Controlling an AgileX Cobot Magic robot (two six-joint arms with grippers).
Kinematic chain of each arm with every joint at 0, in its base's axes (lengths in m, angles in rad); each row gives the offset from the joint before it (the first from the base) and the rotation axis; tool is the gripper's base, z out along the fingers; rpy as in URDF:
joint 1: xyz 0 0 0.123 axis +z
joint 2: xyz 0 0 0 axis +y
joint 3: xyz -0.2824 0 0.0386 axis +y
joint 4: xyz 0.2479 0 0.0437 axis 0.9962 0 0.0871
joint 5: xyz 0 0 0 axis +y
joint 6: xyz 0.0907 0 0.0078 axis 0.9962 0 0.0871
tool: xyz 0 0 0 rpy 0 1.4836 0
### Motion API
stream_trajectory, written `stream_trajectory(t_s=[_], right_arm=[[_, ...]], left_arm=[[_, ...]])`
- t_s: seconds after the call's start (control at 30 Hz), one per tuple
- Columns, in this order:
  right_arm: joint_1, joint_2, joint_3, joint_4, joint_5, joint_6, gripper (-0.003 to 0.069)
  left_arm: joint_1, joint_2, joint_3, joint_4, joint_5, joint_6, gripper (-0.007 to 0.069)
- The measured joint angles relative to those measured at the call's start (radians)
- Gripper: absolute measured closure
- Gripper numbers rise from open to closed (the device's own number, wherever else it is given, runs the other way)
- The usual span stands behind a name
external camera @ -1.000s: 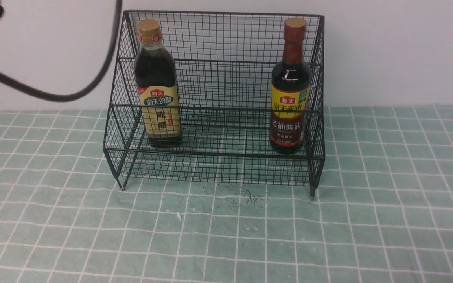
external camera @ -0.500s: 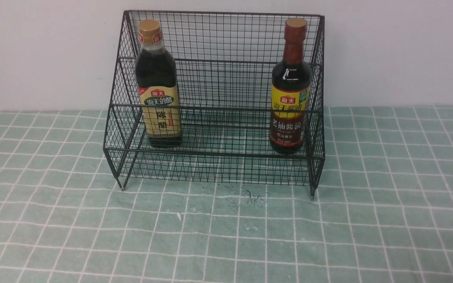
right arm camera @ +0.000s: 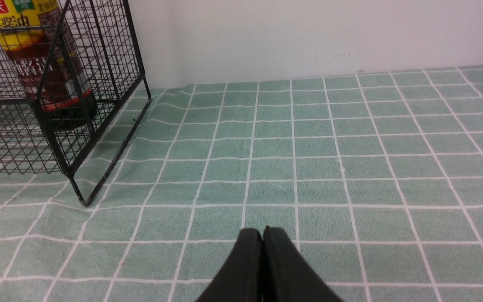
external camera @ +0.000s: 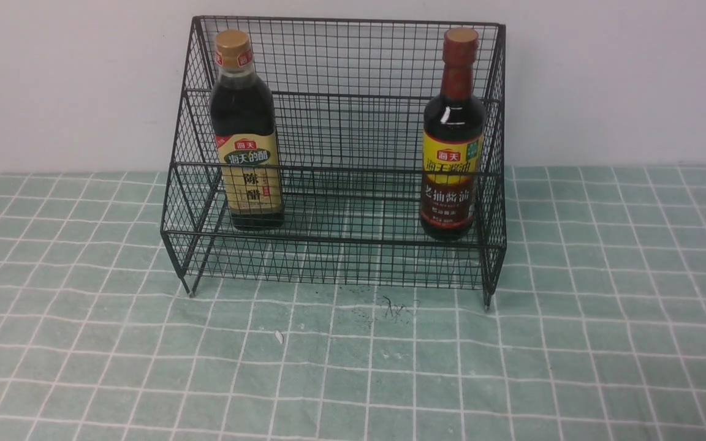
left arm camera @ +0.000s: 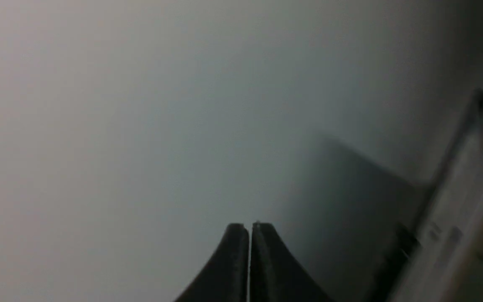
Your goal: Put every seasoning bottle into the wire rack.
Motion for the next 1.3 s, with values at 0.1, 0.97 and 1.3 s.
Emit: stream_trajectory(t_s=[0.1,0.97,1.3], right_arm=[[0.0,0.0,0.0,0.0,0.0,0.0,0.0673],[0.0,0.0,0.0,0.0,0.0,0.0,0.0673],[0.0,0.0,0.0,0.0,0.0,0.0,0.0673]], left_arm=[[-0.001,-0.006,0.0,0.294,0.277,-0.135,0.0631],[-0.001,-0.387,0.092,1.313,0.568,-0.779,0.0631],[-0.001,-0.393,0.092,1.438,0.538,-0.832,0.0631]])
